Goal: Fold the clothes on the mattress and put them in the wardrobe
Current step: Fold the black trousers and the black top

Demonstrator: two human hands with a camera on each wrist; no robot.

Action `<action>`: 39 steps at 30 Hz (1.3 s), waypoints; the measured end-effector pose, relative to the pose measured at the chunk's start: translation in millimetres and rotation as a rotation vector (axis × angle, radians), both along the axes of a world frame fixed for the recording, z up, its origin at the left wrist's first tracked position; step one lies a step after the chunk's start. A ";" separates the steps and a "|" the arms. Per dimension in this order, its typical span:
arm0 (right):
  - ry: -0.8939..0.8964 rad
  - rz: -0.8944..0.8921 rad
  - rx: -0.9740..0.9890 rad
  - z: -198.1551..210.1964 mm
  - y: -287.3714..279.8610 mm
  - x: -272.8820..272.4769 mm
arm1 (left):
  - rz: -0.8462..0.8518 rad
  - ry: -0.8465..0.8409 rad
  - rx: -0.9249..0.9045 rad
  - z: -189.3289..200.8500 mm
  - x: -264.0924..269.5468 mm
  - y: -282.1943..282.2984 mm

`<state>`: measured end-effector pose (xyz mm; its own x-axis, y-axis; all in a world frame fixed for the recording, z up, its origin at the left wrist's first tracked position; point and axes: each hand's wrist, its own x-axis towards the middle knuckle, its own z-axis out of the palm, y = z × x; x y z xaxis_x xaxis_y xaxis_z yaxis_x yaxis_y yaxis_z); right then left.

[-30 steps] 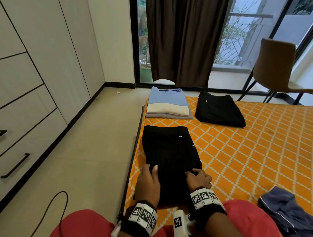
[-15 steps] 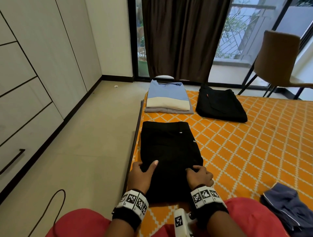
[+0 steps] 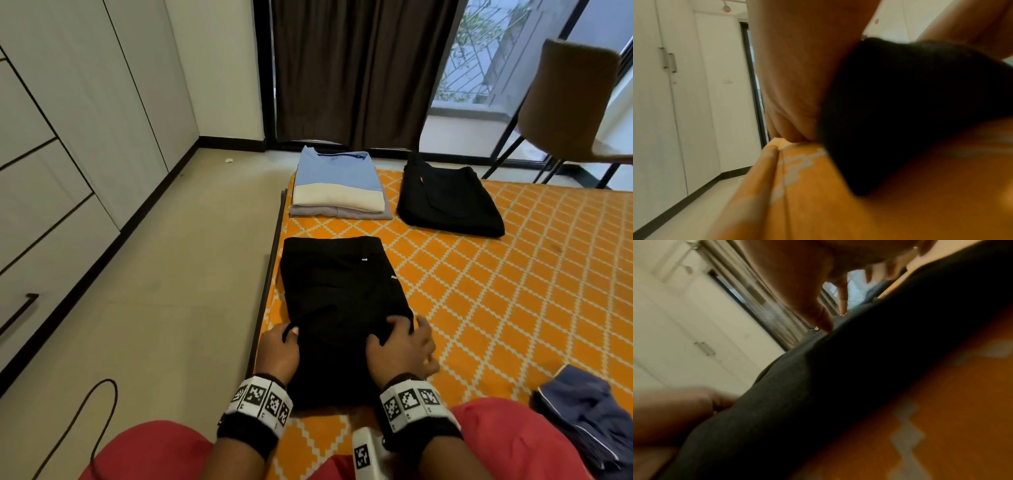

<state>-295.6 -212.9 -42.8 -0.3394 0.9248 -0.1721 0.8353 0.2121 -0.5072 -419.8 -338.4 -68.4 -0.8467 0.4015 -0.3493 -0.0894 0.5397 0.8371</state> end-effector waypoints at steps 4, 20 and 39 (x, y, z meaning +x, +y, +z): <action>0.021 0.645 0.409 -6.8 -39.3 -18.5 | 0.105 -0.352 0.227 2.6 -15.1 -5.6; 0.221 0.562 -0.138 -7.2 -68.6 -27.6 | -0.125 0.025 0.347 19.5 -14.4 -3.1; 0.032 0.601 -0.126 -5.2 -68.0 -35.6 | -0.275 -0.215 0.398 25.0 -11.8 -10.2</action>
<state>-331.2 -280.9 -48.0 -0.8016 0.5435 -0.2491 0.5725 0.5776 -0.5819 -431.7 -348.5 -43.5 -0.6172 0.7358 -0.2785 -0.1817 0.2112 0.9604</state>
